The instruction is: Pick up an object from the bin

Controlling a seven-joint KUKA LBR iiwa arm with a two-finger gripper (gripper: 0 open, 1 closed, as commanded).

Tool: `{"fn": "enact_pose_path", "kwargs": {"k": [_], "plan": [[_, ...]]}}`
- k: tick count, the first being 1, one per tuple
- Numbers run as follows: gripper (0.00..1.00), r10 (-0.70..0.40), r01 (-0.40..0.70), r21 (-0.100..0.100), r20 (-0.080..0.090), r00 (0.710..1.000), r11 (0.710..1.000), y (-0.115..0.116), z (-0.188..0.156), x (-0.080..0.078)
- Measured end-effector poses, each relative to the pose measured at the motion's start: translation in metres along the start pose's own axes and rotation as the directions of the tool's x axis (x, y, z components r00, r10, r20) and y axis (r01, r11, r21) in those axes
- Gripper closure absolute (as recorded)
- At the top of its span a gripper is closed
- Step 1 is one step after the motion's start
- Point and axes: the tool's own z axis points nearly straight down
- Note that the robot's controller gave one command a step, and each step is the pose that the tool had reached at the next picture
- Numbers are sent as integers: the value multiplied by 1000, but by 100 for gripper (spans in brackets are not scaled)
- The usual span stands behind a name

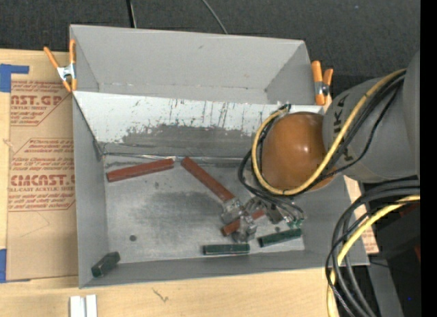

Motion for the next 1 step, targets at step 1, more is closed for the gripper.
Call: {"fn": "enact_pose_path", "kwargs": {"k": [1], "plan": [[100,0,0,2,5,1000,1000,-1,-123,21]]}}
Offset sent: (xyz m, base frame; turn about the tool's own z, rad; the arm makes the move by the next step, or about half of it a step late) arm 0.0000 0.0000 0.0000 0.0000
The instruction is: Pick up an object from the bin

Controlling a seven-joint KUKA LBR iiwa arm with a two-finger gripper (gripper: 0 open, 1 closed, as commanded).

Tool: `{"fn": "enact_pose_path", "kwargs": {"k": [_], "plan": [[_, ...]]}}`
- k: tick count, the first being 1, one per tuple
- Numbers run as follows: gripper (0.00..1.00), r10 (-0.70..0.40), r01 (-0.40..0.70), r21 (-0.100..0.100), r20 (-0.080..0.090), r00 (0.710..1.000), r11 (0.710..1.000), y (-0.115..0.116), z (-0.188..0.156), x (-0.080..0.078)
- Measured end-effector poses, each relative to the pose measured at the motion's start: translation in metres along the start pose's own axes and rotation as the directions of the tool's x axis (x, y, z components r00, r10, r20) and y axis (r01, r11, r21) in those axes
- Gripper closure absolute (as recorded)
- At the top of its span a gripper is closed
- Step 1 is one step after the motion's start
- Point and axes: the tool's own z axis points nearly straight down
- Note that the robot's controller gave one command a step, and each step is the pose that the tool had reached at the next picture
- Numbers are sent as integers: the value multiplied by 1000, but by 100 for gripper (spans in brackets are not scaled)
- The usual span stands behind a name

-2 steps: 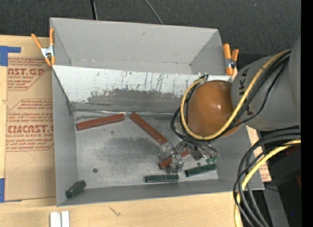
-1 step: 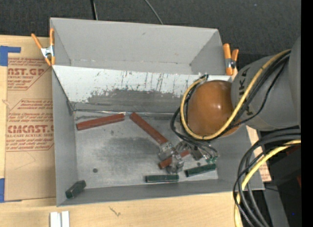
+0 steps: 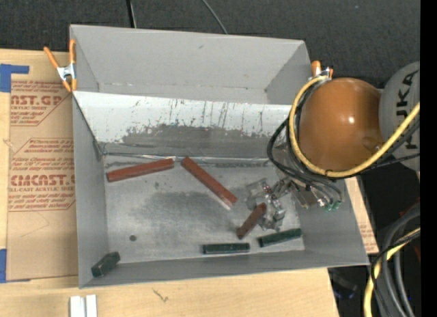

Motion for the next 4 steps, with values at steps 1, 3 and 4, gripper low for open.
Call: {"fn": "enact_pose_path", "kwargs": {"k": [1,3,4], "plan": [[100,0,0,0,0,1000,1000,0,0,0],[100,-120,120,-7,-11,993,993,12,39,-14],[100,-117,117,1,1,993,993,6,2,-12]]}}
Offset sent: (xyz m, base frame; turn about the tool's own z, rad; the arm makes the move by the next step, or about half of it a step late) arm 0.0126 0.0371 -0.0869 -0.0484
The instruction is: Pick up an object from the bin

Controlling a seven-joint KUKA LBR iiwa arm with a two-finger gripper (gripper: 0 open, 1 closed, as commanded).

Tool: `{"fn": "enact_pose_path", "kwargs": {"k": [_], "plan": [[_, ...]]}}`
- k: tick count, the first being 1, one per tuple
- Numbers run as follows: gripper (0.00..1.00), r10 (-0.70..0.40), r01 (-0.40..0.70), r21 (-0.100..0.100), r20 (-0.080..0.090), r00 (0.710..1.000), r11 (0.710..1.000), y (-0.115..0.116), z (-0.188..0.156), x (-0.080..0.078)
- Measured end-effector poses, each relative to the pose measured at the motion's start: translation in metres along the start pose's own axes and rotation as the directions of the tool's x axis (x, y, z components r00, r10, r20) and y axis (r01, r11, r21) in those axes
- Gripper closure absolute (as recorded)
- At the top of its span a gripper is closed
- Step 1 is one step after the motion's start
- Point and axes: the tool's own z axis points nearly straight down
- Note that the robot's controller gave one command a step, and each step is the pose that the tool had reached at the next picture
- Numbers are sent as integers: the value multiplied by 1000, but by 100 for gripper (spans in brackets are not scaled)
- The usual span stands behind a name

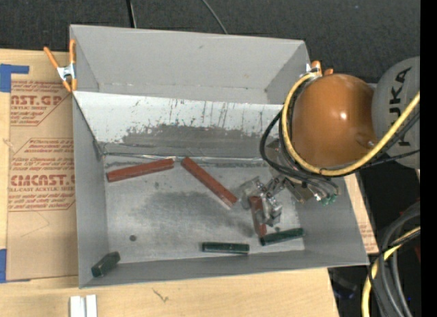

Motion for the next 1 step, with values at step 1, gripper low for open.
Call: {"fn": "enact_pose_path", "kwargs": {"k": [1], "plan": [[100,38,-38,-6,-10,999,999,1,-35,-11]]}}
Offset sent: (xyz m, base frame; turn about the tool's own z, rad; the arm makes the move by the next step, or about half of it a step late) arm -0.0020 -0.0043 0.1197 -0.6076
